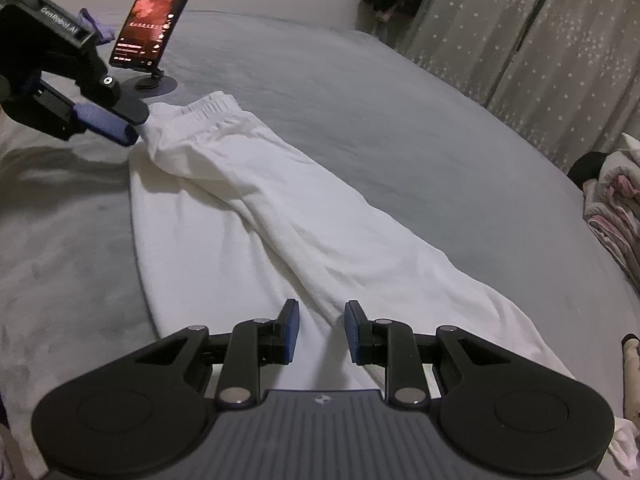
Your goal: Fold clothes
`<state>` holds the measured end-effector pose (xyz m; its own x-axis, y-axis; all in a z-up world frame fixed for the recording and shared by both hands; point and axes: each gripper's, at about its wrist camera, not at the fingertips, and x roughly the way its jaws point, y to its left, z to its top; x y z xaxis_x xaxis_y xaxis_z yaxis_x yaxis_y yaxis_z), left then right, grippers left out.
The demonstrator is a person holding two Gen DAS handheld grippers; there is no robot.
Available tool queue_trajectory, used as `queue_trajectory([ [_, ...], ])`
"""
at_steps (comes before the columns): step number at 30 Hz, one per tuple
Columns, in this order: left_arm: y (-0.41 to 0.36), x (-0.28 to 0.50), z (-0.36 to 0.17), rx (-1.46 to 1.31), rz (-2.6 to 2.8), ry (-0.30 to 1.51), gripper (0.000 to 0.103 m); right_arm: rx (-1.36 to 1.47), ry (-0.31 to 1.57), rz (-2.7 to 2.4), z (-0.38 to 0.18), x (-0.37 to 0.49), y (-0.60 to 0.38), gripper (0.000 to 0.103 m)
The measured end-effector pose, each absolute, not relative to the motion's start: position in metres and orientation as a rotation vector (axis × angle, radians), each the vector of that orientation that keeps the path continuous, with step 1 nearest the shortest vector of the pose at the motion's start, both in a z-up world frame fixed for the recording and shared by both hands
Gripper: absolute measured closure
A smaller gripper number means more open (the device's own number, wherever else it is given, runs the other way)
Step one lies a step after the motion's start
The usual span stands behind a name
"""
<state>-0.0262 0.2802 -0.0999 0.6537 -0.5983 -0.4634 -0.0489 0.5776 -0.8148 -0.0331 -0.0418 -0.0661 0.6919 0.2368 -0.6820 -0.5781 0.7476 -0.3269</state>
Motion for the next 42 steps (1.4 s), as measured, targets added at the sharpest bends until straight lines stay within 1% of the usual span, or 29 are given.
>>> queue_trajectory([
  [2,0.283,-0.029,-0.098,-0.917,-0.354,0.792,0.091,-0.56,0.662,0.479,-0.066,-0.031,-0.042,0.083],
  [3,0.285,-0.03,-0.097,-0.916,-0.349,0.779,0.092,-0.561,0.666,0.475,-0.067,-0.031,-0.042,0.091],
  [4,0.287,-0.031,-0.095,-0.916,-0.345,0.764,0.093,-0.56,0.67,0.472,-0.067,-0.03,-0.042,0.095],
  [7,0.292,-0.034,-0.091,-0.922,-0.334,0.722,0.094,-0.55,0.659,0.464,-0.064,-0.03,-0.043,0.101],
  [18,0.302,-0.026,-0.073,-0.9,-0.311,0.602,0.094,-0.502,0.55,0.469,-0.037,-0.045,-0.045,0.101],
  [22,0.308,-0.027,-0.074,-0.88,-0.298,0.612,0.094,-0.509,0.526,0.499,-0.031,-0.054,-0.044,0.101],
  [32,0.324,-0.029,-0.083,-0.819,-0.268,0.654,0.094,-0.566,0.53,0.62,-0.039,-0.08,-0.032,0.101],
  [35,0.321,-0.026,-0.087,-0.782,-0.226,0.693,0.094,-0.605,0.541,0.62,-0.046,-0.081,-0.028,0.101],
  [39,0.311,-0.024,-0.091,-0.665,-0.162,0.772,0.094,-0.611,0.59,0.576,-0.053,-0.072,-0.033,0.101],
  [41,0.305,-0.023,-0.089,-0.636,-0.158,0.783,0.092,-0.578,0.622,0.542,-0.052,-0.063,-0.041,0.095],
  [42,0.304,-0.024,-0.086,-0.624,-0.153,0.78,0.091,-0.558,0.636,0.522,-0.051,-0.058,-0.045,0.09],
])
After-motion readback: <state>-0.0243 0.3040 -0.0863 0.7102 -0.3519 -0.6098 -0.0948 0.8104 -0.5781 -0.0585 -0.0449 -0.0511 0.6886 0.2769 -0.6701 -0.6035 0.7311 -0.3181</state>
